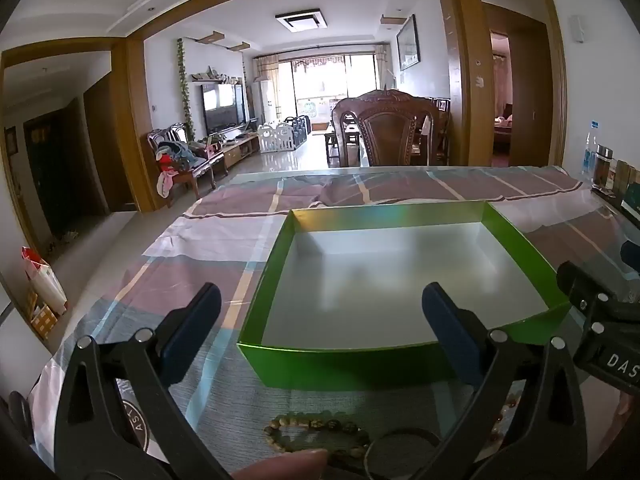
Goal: Organize jewelry
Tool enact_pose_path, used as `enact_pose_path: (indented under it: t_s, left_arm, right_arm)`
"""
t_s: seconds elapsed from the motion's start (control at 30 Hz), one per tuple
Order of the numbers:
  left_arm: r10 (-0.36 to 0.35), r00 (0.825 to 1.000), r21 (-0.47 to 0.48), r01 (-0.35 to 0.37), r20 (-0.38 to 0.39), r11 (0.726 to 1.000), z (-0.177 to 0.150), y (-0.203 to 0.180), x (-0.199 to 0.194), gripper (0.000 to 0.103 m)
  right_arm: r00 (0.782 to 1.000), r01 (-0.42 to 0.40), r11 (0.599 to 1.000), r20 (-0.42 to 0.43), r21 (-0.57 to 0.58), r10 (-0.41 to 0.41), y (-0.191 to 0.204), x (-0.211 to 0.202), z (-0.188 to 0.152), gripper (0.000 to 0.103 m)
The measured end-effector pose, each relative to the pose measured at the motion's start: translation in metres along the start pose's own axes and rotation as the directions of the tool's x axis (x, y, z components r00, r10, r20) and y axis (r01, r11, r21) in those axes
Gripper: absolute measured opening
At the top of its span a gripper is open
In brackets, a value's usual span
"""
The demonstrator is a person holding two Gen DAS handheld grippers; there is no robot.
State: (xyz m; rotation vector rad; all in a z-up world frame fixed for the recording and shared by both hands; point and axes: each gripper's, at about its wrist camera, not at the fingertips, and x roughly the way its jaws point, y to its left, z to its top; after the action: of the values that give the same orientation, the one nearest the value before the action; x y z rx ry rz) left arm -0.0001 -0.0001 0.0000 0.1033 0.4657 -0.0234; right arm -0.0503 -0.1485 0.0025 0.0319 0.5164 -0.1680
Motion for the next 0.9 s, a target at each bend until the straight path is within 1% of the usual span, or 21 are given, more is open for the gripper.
enact_pose_path:
  t_s: [0.9]
  left_arm:
    - [0.003,1.0,0.006,-0.003,0.004,1.0,0.0001,0.0021,-0.0035,0.1]
  right_arm:
    - [1.0,0.003,1.0,0.004,-0.005,-0.003,-0.0004,0.0004,0.0007,0.1]
